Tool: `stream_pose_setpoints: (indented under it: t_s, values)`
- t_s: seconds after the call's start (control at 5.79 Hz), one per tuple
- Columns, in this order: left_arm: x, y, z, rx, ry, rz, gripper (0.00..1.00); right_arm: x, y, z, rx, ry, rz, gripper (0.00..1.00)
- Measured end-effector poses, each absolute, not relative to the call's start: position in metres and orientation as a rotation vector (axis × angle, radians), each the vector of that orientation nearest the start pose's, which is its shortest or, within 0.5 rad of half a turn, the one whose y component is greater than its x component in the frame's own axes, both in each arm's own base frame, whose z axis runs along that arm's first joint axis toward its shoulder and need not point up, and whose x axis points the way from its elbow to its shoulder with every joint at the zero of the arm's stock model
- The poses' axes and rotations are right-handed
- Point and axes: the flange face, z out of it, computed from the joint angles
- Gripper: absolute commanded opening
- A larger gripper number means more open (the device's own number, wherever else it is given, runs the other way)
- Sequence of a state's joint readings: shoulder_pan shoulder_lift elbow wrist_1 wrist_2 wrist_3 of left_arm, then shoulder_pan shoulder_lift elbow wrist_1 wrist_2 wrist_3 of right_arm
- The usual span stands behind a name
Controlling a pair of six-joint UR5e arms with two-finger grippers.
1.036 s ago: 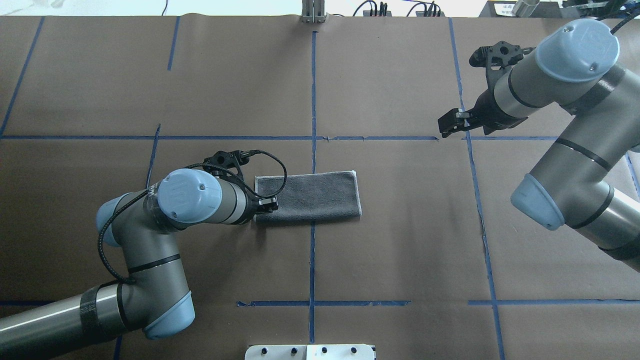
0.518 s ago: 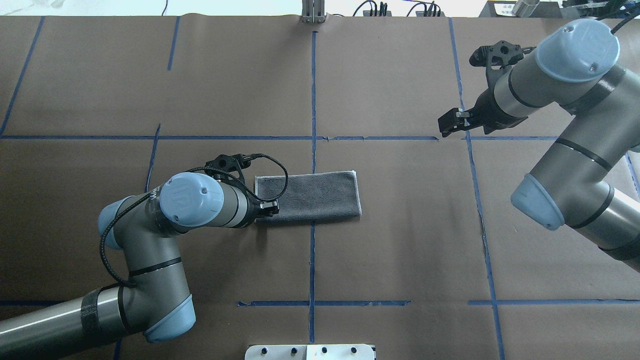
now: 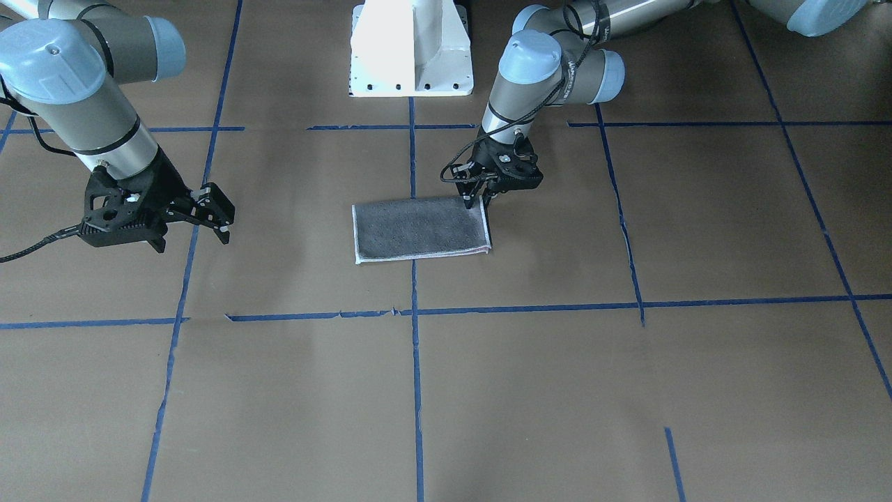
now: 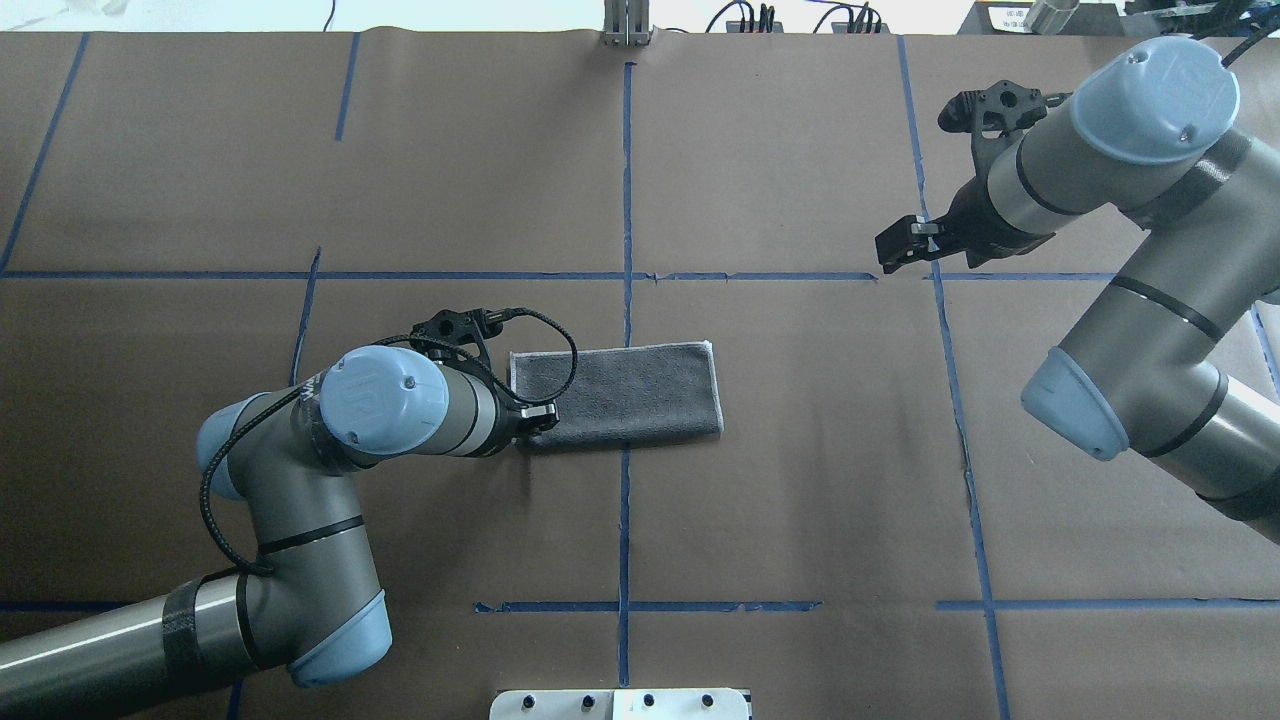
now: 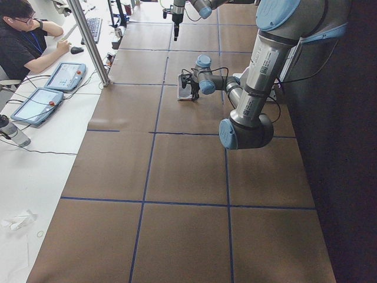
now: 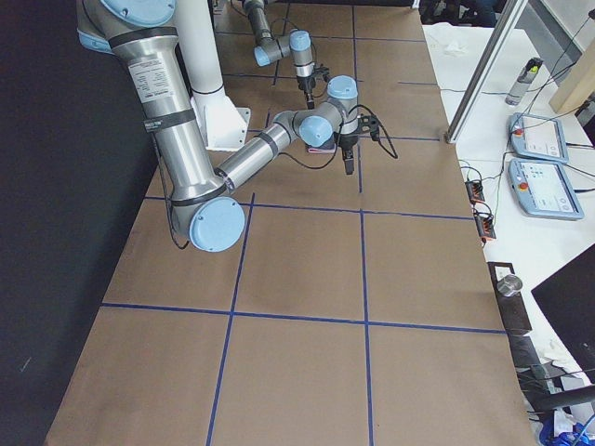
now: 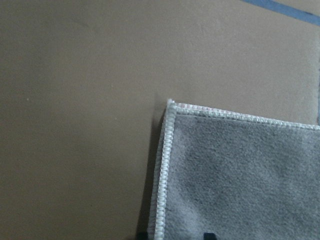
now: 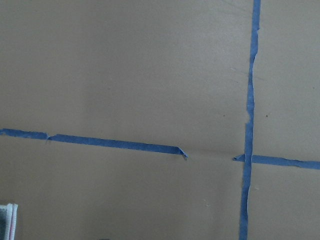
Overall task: Fold towel twice with both arms
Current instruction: 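Grasp the end of the folded strip nearest the left gripper, then lift the strip end with the left gripper and fold it over onto the other half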
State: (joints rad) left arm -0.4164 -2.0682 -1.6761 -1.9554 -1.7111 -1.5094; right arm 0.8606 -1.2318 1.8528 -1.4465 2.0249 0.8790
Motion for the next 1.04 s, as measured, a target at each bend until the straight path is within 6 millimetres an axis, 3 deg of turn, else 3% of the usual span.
stream_pose_setpoints:
  t_s: [0.17, 0.52, 0.69, 1.04]
  values:
    - [0.558, -0.377, 0.285, 0.107, 0.989, -0.255, 0.00, -0.320, -0.509, 0.334, 0.203, -0.824, -0.011, 1.00]
    - [0.558, -0.376, 0.280, 0.106, 0.986, -0.253, 0.00, -0.321, -0.509, 0.334, 0.202, -0.824, -0.012, 1.00]
    - [0.560, -0.377, 0.268, 0.100, 0.962, -0.256, 0.00, -0.321, -0.509, 0.334, 0.201, -0.824, -0.012, 1.00]
    - [0.572, -0.383, 0.218, 0.093, 0.927, -0.261, 0.00, -0.320, -0.509, 0.334, 0.198, -0.827, -0.014, 1.00]
